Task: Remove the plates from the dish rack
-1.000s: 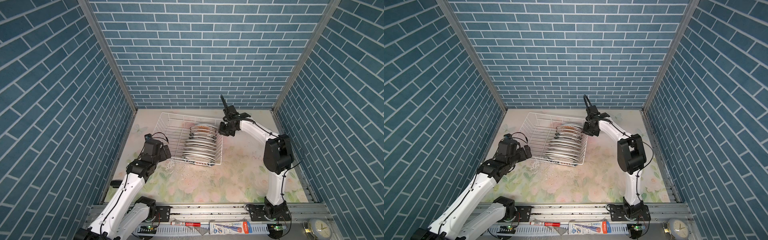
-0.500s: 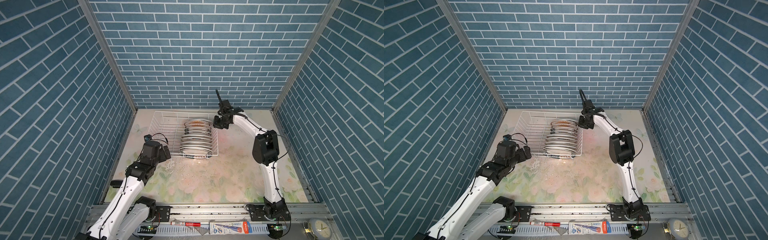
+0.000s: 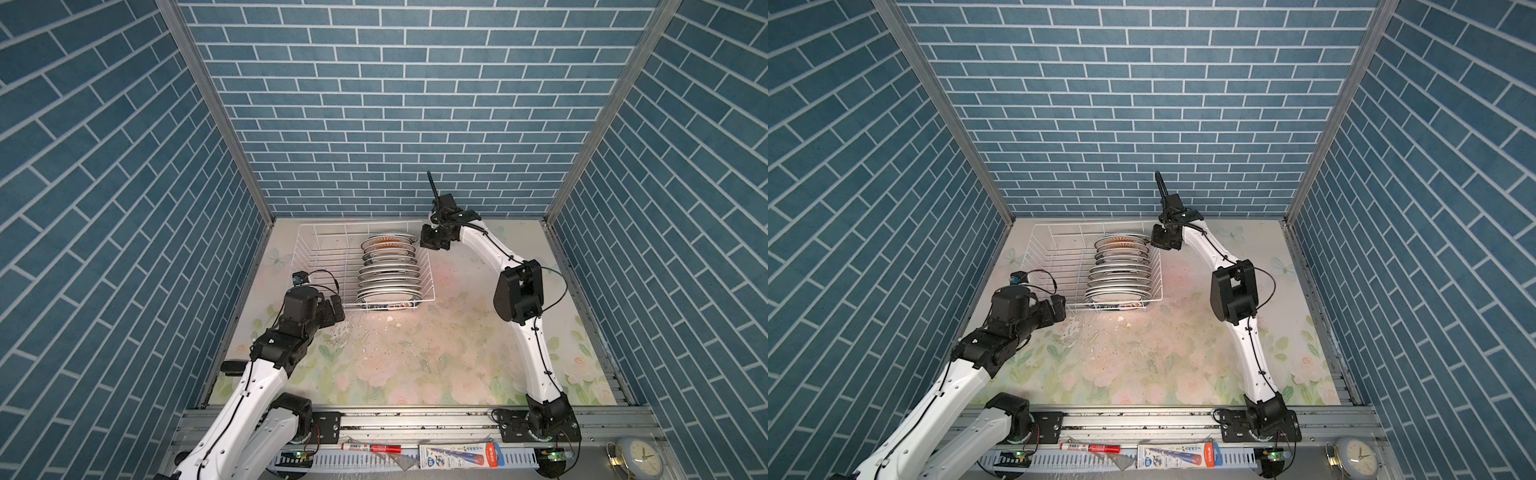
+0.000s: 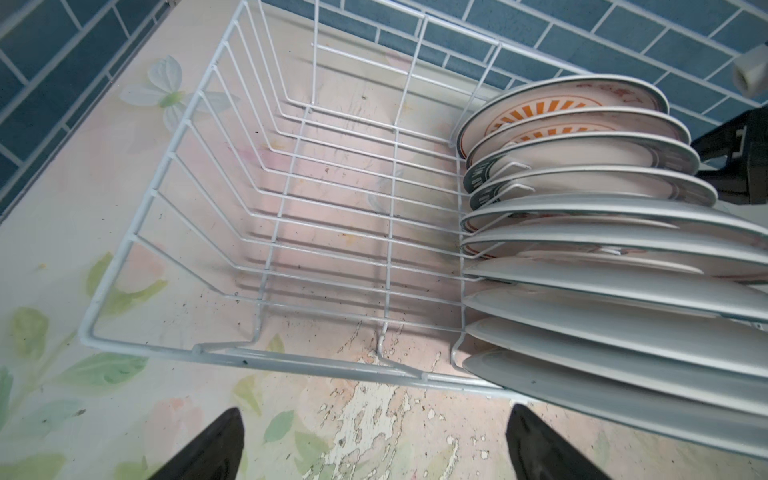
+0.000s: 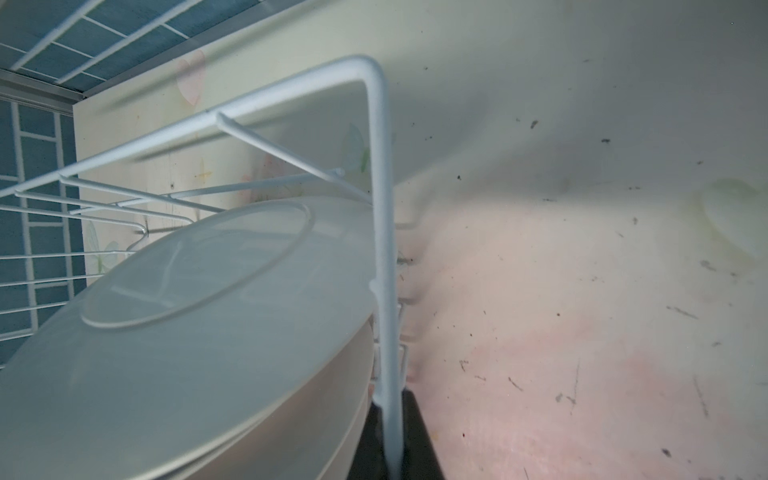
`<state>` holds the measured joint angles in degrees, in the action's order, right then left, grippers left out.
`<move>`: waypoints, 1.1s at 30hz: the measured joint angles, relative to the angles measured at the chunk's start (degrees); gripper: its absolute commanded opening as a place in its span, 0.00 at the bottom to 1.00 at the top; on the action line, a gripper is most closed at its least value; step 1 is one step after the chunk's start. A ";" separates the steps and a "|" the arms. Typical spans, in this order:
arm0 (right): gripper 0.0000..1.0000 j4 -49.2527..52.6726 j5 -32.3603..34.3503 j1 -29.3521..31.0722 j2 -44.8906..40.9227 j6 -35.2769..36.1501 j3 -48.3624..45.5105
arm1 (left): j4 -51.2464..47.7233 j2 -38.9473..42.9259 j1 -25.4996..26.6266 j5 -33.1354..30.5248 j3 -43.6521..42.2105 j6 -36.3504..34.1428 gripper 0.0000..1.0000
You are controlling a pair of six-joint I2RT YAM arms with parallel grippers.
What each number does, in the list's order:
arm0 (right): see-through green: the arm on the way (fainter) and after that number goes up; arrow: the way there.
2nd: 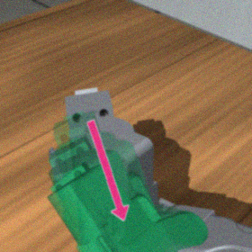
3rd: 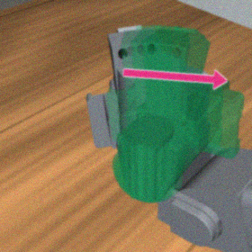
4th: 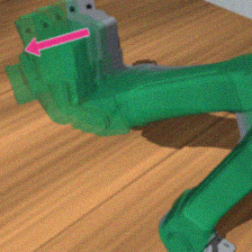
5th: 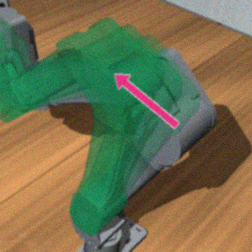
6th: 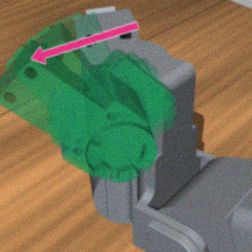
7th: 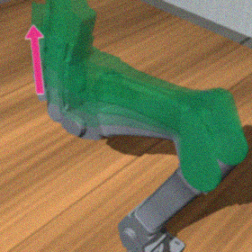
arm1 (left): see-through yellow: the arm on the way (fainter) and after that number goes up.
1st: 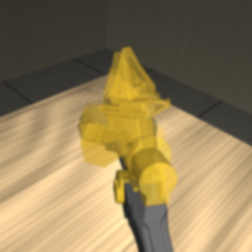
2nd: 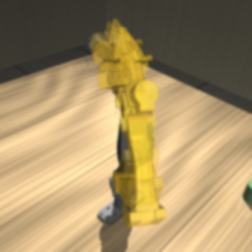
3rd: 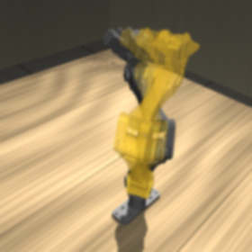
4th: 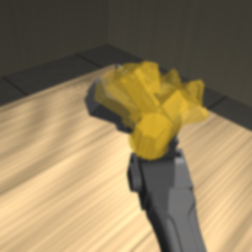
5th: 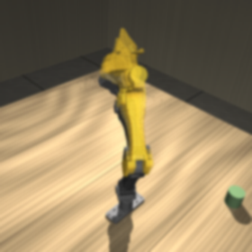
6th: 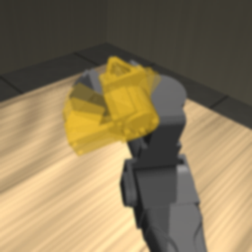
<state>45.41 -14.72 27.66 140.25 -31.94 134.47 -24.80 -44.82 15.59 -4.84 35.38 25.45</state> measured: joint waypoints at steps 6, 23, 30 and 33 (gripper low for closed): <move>0.00 0.50 -1.70 -0.11 4.11 1.27 6.58 | 2.01 2.01 0.00 1.53 -1.22 -1.64 0.99; 0.00 -4.07 -5.20 -0.48 6.60 1.99 8.52 | 6.78 12.61 0.00 5.40 -5.88 -4.37 0.99; 0.00 -6.03 -6.54 -0.57 8.33 1.51 10.34 | 10.14 13.27 0.00 5.07 -8.13 -3.93 0.99; 0.00 -8.31 -7.26 -0.57 8.90 1.09 10.45 | 11.54 14.69 0.00 4.96 -10.03 -4.04 0.99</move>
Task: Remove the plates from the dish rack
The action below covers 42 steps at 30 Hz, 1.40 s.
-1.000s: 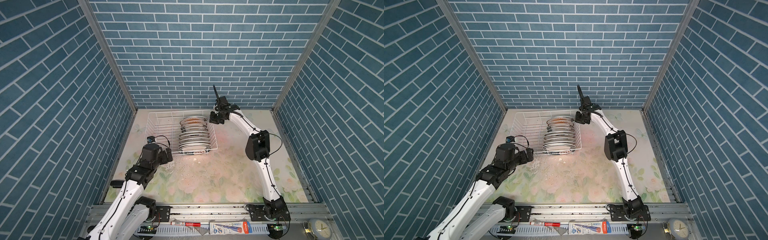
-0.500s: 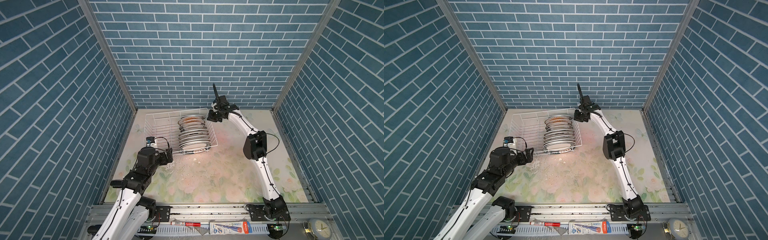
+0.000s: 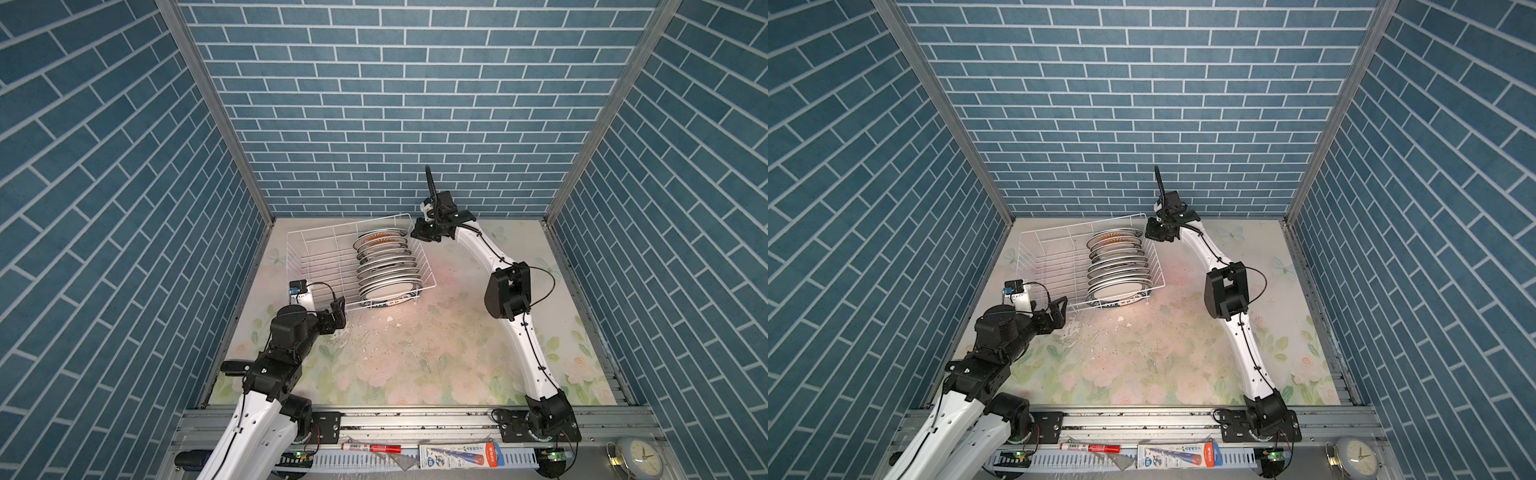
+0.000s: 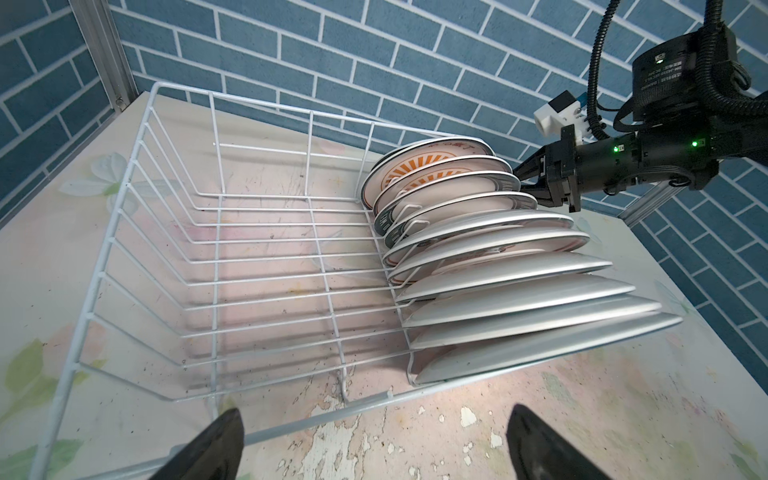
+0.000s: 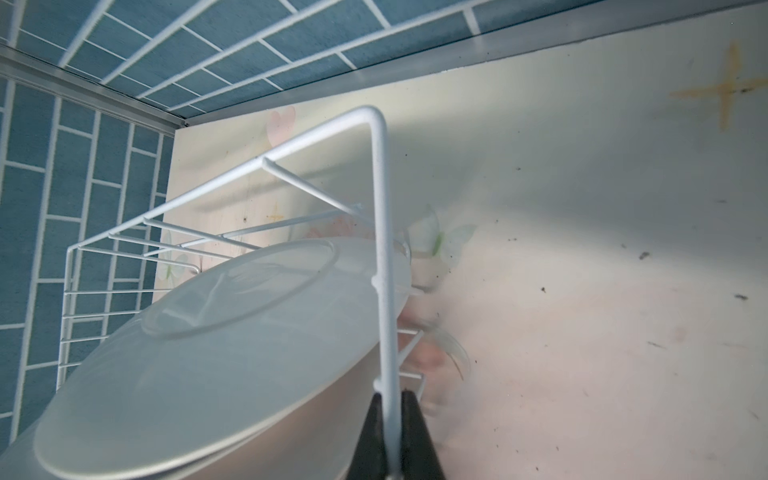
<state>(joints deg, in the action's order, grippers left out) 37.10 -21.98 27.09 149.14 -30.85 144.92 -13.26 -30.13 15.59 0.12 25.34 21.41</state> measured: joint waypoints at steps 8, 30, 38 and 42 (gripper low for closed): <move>0.01 -5.35 -0.81 0.09 1.31 -0.92 0.09 | 0.42 4.31 0.00 -0.61 -0.63 -0.74 0.99; 0.40 -12.61 0.04 -0.20 -0.35 -7.85 -5.70 | -2.36 1.77 0.00 1.40 2.08 -3.06 0.99; 0.43 -15.32 2.34 -1.51 -13.81 -7.06 -22.95 | 0.37 -4.37 0.28 5.77 2.05 -4.11 0.99; 0.44 -18.53 2.71 -3.10 -20.17 -6.75 -30.97 | 0.83 -5.62 2.12 6.25 2.05 -5.20 0.99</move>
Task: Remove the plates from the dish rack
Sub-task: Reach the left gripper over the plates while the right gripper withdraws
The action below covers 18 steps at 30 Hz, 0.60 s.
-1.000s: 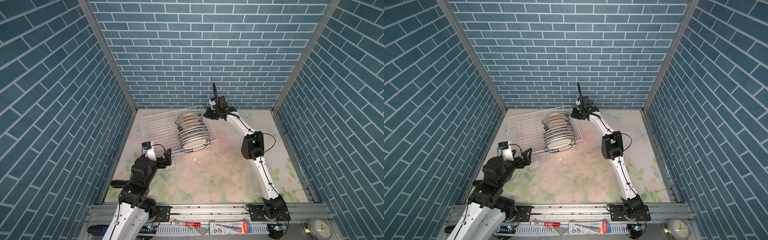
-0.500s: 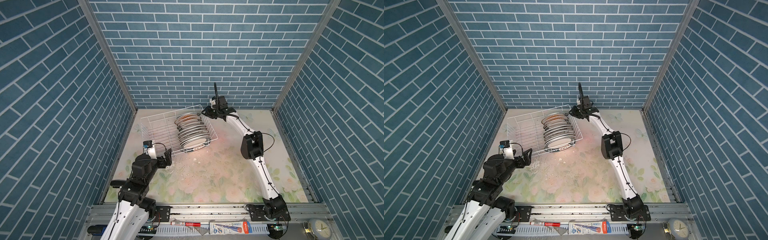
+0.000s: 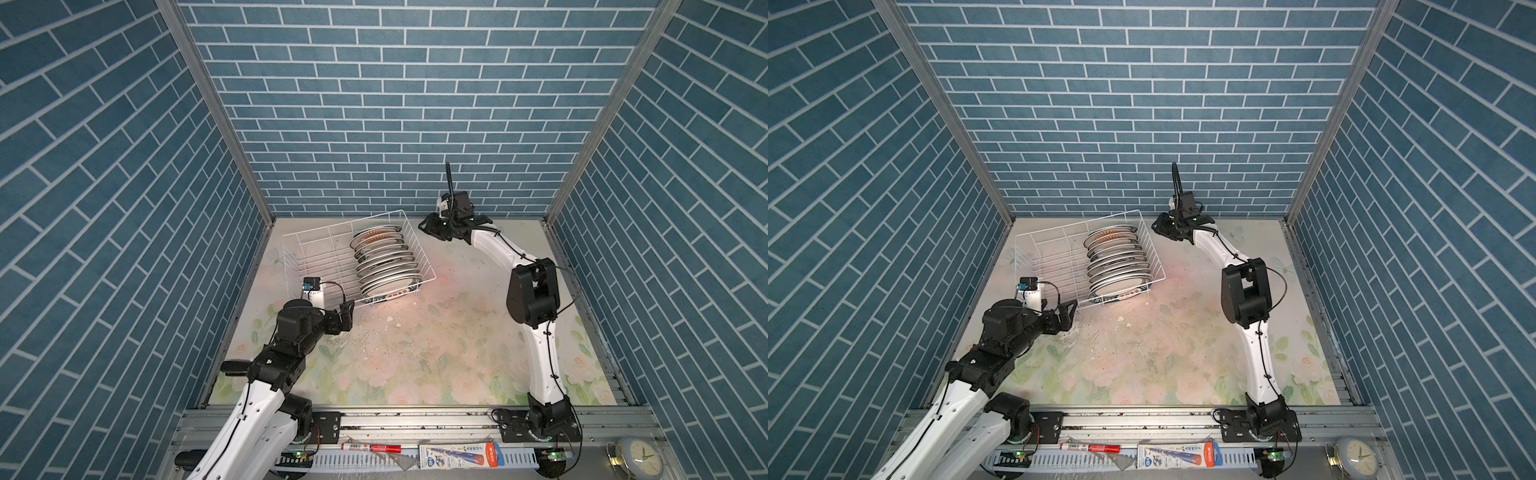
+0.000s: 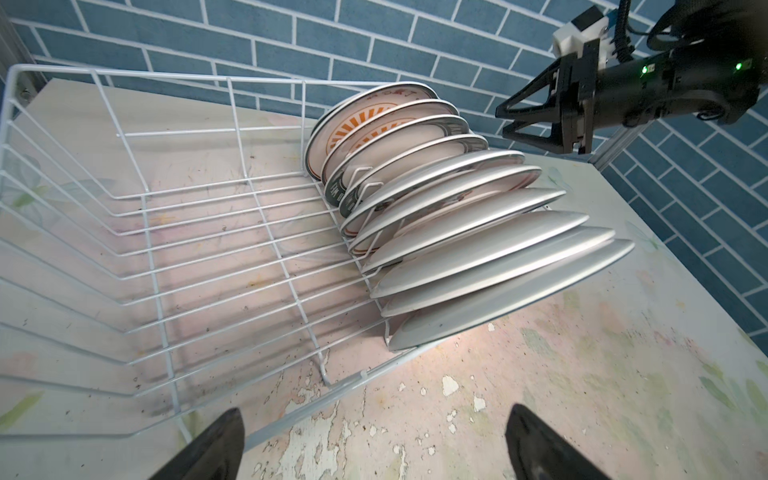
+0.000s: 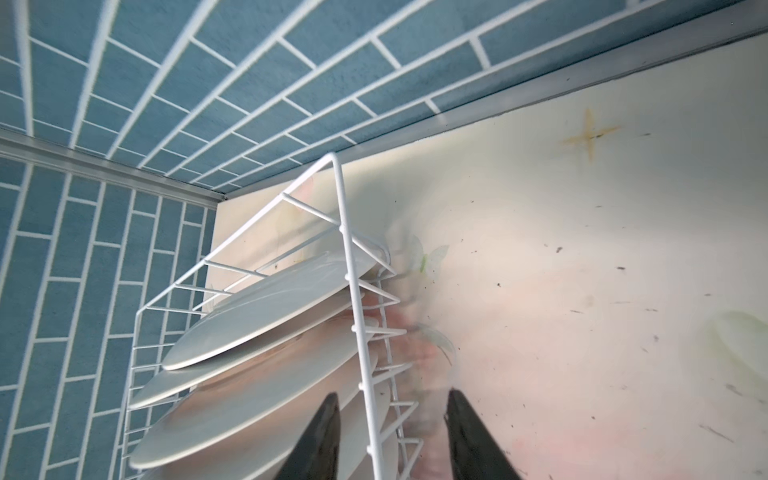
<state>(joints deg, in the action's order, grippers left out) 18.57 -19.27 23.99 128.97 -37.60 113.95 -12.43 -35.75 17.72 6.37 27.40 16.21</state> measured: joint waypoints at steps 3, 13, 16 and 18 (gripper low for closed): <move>0.44 -1.66 0.15 -0.94 -2.78 0.09 -4.13 | 0.35 -0.09 0.96 0.17 0.11 -0.57 0.98; 0.45 -2.95 2.01 -3.78 -15.10 2.03 -21.79 | -3.87 -3.21 9.18 -0.74 7.02 -3.15 0.95; 0.45 -2.75 3.34 -3.87 -22.84 3.67 -29.73 | -5.16 -4.94 14.53 -3.26 10.01 -3.91 0.93; 0.45 -2.78 4.15 -3.87 -28.59 4.72 -35.67 | -6.91 -7.50 19.37 -6.64 12.87 -5.11 0.91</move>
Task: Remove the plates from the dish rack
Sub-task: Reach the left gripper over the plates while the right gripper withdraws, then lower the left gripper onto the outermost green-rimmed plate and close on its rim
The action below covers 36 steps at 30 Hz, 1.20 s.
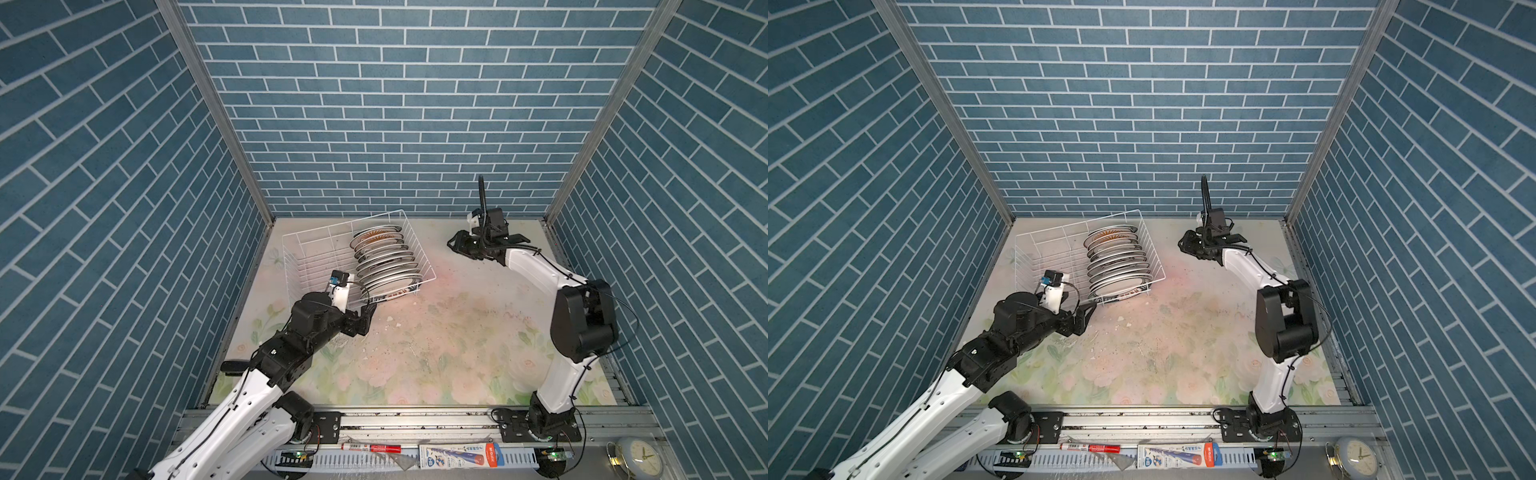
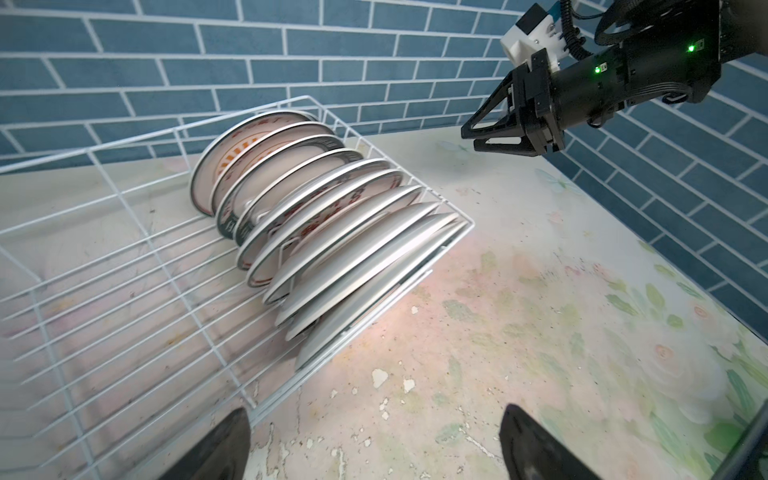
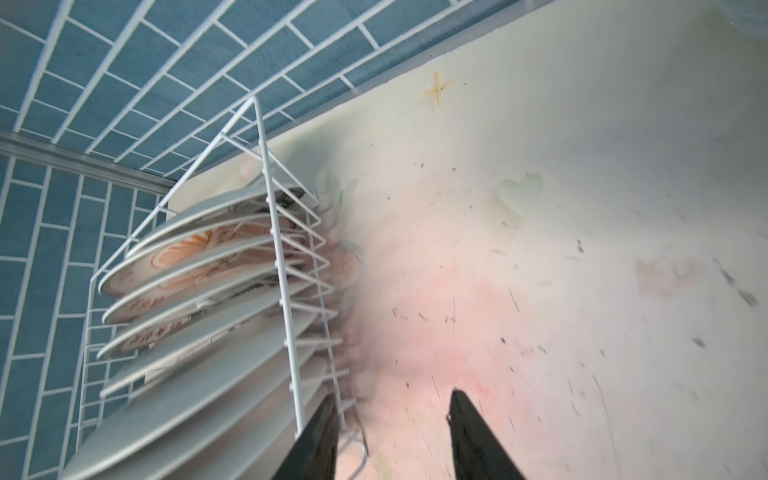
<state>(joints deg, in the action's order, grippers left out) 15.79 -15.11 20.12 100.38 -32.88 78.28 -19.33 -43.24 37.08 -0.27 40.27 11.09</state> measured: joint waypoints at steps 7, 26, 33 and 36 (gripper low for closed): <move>0.45 0.07 3.23 0.02 -17.51 3.19 -19.12 | -5.66 -21.24 14.25 -15.56 16.61 -7.23 0.85; 0.45 6.27 7.65 0.02 -39.17 5.97 -36.59 | -11.63 -34.01 14.51 -26.34 25.73 -17.64 0.79; 0.44 6.29 7.58 0.02 -37.99 6.21 -36.59 | -14.82 -37.77 13.62 -27.10 30.91 -17.94 0.71; 0.44 6.29 7.48 0.02 -36.70 6.21 -36.63 | -16.17 -39.85 13.44 -27.26 32.74 -17.33 0.69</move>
<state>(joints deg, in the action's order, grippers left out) 22.09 -7.64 20.14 63.68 -26.68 41.65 -35.51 -83.09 50.52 -27.53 73.01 -6.24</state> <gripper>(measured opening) 0.445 0.693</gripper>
